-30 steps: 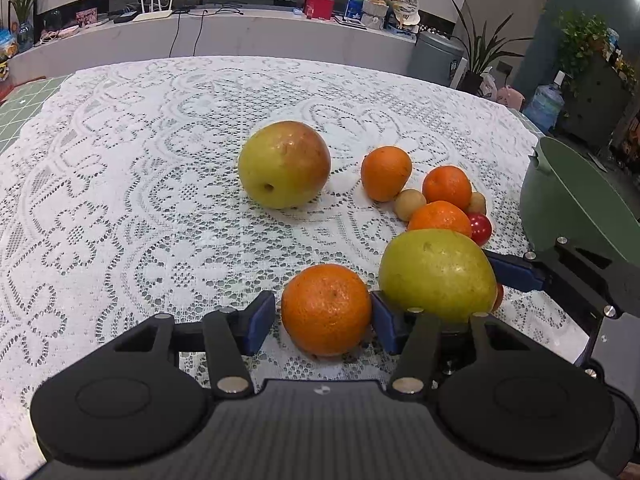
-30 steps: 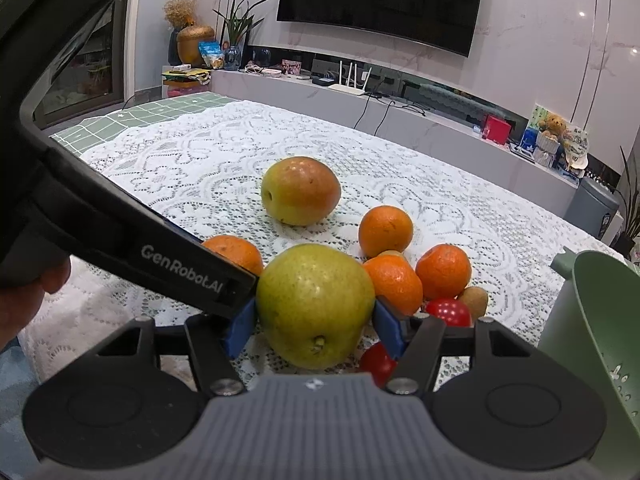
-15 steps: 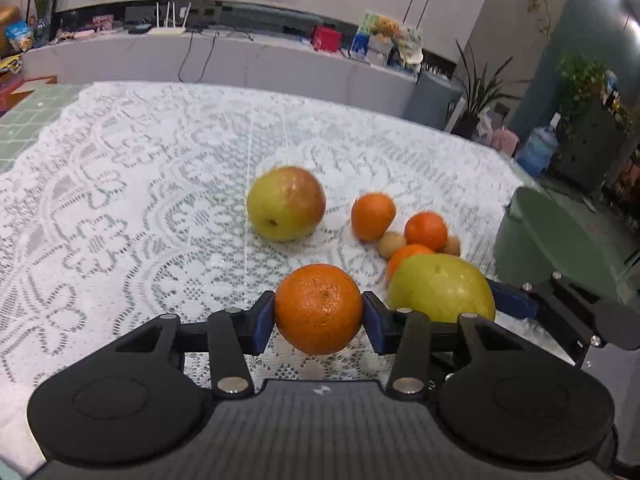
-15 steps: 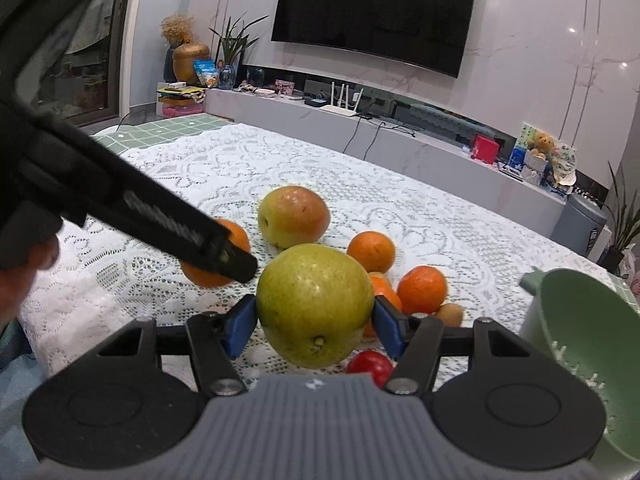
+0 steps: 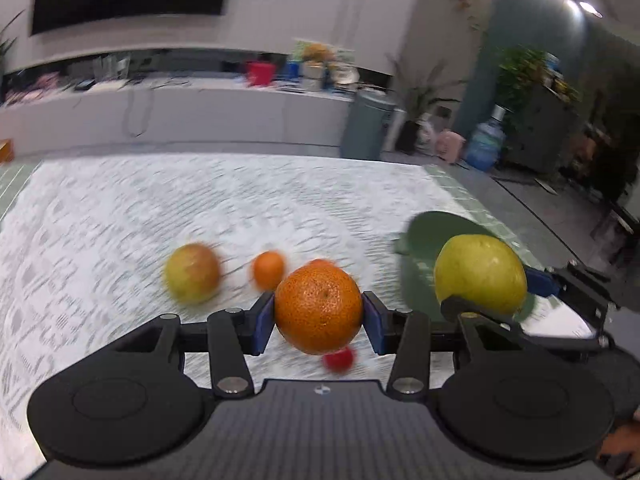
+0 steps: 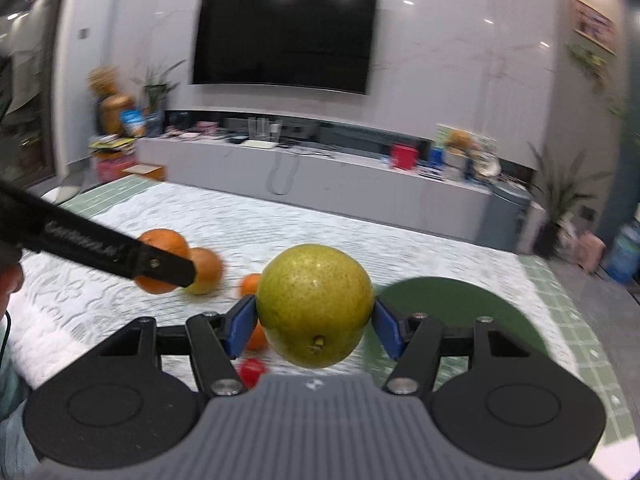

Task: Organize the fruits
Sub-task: 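Carry the orange in the left gripper while the right gripper carries the pear over the colander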

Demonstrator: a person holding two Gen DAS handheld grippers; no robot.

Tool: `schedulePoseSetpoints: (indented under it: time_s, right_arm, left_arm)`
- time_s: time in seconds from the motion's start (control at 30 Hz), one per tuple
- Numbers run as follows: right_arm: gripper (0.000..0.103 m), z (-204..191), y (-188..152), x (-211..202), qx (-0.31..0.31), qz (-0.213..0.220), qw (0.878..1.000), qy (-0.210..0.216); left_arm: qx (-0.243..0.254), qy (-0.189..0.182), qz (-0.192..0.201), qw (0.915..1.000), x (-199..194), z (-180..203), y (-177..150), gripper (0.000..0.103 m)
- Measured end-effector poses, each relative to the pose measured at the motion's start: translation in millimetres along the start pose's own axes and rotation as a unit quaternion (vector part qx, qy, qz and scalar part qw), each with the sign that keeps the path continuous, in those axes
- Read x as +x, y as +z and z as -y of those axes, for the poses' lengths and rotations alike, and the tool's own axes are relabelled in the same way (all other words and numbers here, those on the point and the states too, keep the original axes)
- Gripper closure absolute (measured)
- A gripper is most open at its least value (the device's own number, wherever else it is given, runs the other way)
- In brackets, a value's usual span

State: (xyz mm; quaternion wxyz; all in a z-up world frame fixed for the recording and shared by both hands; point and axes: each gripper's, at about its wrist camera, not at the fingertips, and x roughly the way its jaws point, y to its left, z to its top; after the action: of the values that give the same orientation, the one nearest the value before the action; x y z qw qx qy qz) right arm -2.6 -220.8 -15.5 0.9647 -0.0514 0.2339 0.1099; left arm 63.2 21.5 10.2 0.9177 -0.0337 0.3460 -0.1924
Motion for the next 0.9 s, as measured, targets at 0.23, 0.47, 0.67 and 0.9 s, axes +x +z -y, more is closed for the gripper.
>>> schedulePoseSetpoints:
  time_s: [0.23, 0.47, 0.67, 0.9]
  right_arm:
    - [0.043, 62.0, 5.3, -11.8, 0.031, -0.062, 0.997, -0.030]
    - [0.043, 105.0, -1.4, 5.5, 0.031, -0.138, 0.990, -0.023]
    - [0.043, 119.4, -3.4, 27.7, 0.025, -0.173, 0.985, -0.009]
    - [0.043, 121.6, -5.7, 50.1, 0.010, -0.206, 0.978, 0.017]
  left_arm:
    - [0.088, -0.042, -0.039, 0.9945, 30.5, 67.2, 21.4, 0.051]
    - [0.167, -0.071, -0.091, 0.9792, 71.3, 117.8, 31.2, 0.051]
    - [0.202, -0.073, -0.139, 0.9668, 105.4, 136.9, 36.4, 0.051]
    - [0.261, -0.049, -0.181, 0.9471, 134.6, 157.1, 39.8, 0.051]
